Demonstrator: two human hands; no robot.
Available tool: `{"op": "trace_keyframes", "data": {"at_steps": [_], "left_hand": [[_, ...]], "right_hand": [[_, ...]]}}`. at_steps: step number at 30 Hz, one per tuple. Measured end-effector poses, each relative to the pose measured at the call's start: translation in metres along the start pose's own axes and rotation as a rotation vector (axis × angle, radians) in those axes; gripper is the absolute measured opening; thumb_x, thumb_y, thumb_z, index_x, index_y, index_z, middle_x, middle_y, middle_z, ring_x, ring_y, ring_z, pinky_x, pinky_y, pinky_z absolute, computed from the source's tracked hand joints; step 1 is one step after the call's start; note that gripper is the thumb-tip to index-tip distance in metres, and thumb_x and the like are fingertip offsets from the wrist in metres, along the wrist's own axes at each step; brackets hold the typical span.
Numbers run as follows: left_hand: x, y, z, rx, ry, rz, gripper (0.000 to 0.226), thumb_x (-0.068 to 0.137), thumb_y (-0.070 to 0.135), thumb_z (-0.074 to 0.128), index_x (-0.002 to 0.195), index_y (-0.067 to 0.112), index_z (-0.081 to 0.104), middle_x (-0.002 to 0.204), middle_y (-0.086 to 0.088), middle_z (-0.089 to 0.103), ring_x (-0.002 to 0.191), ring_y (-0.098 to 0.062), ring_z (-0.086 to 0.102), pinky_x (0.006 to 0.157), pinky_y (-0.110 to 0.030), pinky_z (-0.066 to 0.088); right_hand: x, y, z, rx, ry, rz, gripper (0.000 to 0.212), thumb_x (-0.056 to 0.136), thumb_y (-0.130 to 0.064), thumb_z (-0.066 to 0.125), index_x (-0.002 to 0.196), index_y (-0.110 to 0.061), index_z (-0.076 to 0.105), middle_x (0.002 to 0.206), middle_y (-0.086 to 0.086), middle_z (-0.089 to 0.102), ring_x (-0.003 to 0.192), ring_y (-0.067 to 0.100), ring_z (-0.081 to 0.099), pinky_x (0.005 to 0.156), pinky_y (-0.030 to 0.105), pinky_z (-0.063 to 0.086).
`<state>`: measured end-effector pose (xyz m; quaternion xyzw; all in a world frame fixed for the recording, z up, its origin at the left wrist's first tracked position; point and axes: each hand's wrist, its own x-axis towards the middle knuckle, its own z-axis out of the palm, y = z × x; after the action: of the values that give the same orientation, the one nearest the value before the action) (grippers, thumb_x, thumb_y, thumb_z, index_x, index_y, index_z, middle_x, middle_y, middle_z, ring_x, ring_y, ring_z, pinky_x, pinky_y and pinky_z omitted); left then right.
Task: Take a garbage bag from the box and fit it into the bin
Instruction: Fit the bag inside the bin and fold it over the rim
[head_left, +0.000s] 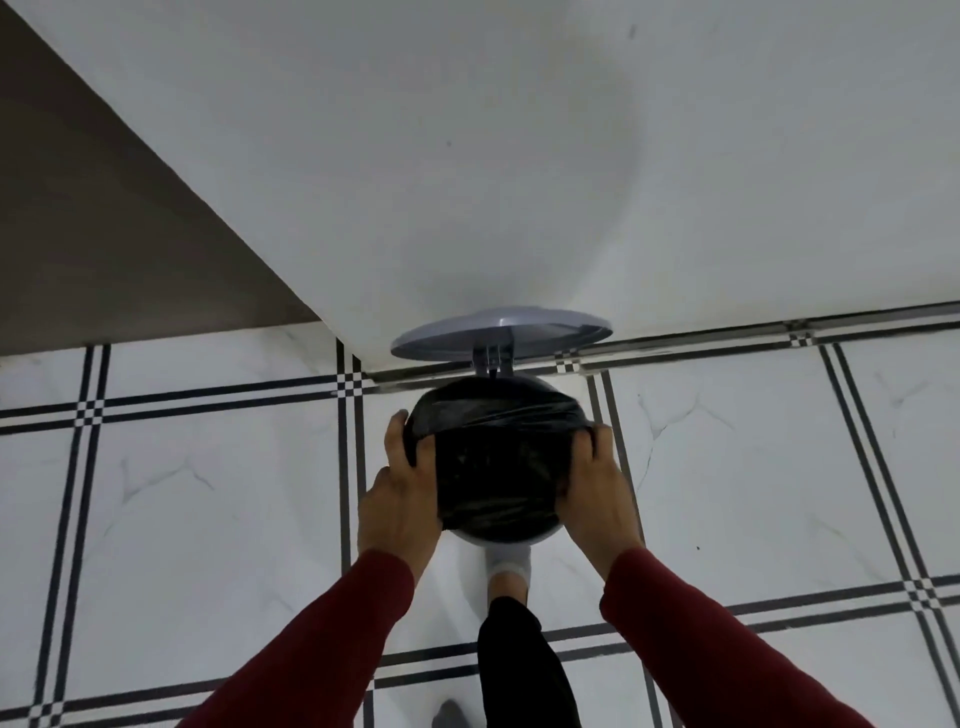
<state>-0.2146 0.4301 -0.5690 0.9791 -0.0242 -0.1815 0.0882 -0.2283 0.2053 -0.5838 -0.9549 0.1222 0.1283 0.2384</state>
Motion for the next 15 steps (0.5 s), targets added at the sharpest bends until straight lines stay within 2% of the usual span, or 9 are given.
{"op": "trace_keyframes", "data": {"at_steps": [1,3,6,8,9,10,11,13,15], "left_hand": [[0.006,-0.004,0.013,-0.003,-0.064,0.012,0.093,0.076,0.006,0.076,0.156,0.016,0.029,0.165,-0.018,0.019,0.057,-0.020,0.060,0.049,-0.035,0.057],[0.020,-0.012,0.032,0.002,-0.158,0.051,0.089,0.080,0.013,0.076,0.154,0.021,0.027,0.165,-0.012,0.012,0.063,-0.022,0.064,0.058,-0.037,0.061],[0.047,-0.018,0.049,-0.052,-0.222,0.096,0.090,0.081,0.018,0.076,0.156,0.026,0.027,0.165,-0.006,0.011,0.083,-0.029,0.071,0.072,-0.037,0.062],[0.069,-0.016,0.055,-0.226,-0.302,0.044,0.088,0.085,0.013,0.069,0.161,0.027,0.027,0.167,-0.005,0.022,0.115,-0.033,0.066,0.096,-0.039,0.056],[0.078,-0.014,0.054,-0.331,-0.323,0.004,0.087,0.087,0.009,0.065,0.163,0.028,0.027,0.165,-0.006,0.032,0.129,-0.032,0.058,0.107,-0.038,0.049],[0.089,-0.013,0.056,-0.400,-0.316,-0.020,0.088,0.087,0.006,0.063,0.163,0.030,0.027,0.161,-0.007,0.039,0.136,-0.031,0.053,0.111,-0.036,0.045],[0.099,-0.013,0.055,-0.412,-0.291,-0.019,0.090,0.086,0.006,0.063,0.164,0.032,0.024,0.159,-0.006,0.042,0.136,-0.030,0.053,0.111,-0.037,0.045],[0.116,-0.013,0.054,-0.308,-0.247,0.032,0.097,0.083,0.009,0.065,0.164,0.036,0.019,0.158,-0.004,0.037,0.128,-0.032,0.059,0.103,-0.042,0.051],[0.133,-0.015,0.057,-0.228,-0.253,0.032,0.102,0.079,0.011,0.068,0.163,0.041,0.017,0.157,-0.006,0.028,0.120,-0.035,0.062,0.097,-0.044,0.055]], "right_hand": [[0.005,0.008,0.010,-0.040,-0.081,0.018,0.055,0.080,0.006,0.064,0.132,-0.006,0.050,0.133,0.015,0.044,0.075,0.035,0.068,0.062,0.036,0.056],[0.015,0.022,0.025,-0.071,-0.274,0.079,0.057,0.082,-0.001,0.064,0.137,-0.010,0.050,0.140,0.017,0.039,0.086,0.040,0.069,0.075,0.041,0.060],[0.038,0.037,0.037,0.082,-0.465,0.222,0.068,0.076,-0.015,0.075,0.141,-0.015,0.053,0.144,0.009,0.032,0.110,0.034,0.063,0.096,0.034,0.054],[0.056,0.042,0.040,0.261,-0.384,0.282,0.065,0.070,-0.033,0.080,0.132,-0.021,0.064,0.136,-0.001,0.039,0.116,0.025,0.059,0.095,0.028,0.047],[0.063,0.043,0.041,0.304,-0.286,0.280,0.057,0.070,-0.035,0.078,0.126,-0.024,0.069,0.128,-0.004,0.045,0.112,0.022,0.060,0.089,0.025,0.045],[0.071,0.045,0.043,0.282,-0.189,0.243,0.052,0.072,-0.030,0.075,0.123,-0.025,0.071,0.121,-0.005,0.051,0.108,0.021,0.062,0.084,0.024,0.042],[0.079,0.048,0.046,0.213,-0.135,0.182,0.054,0.074,-0.021,0.072,0.127,-0.026,0.070,0.117,-0.005,0.055,0.104,0.022,0.064,0.080,0.023,0.040],[0.092,0.056,0.049,0.127,-0.138,0.102,0.067,0.073,-0.008,0.065,0.137,-0.029,0.064,0.116,-0.001,0.062,0.104,0.025,0.065,0.080,0.023,0.040],[0.109,0.066,0.051,0.189,-0.168,0.110,0.068,0.074,-0.004,0.063,0.137,-0.031,0.064,0.117,0.002,0.070,0.109,0.026,0.066,0.085,0.022,0.043]]}}
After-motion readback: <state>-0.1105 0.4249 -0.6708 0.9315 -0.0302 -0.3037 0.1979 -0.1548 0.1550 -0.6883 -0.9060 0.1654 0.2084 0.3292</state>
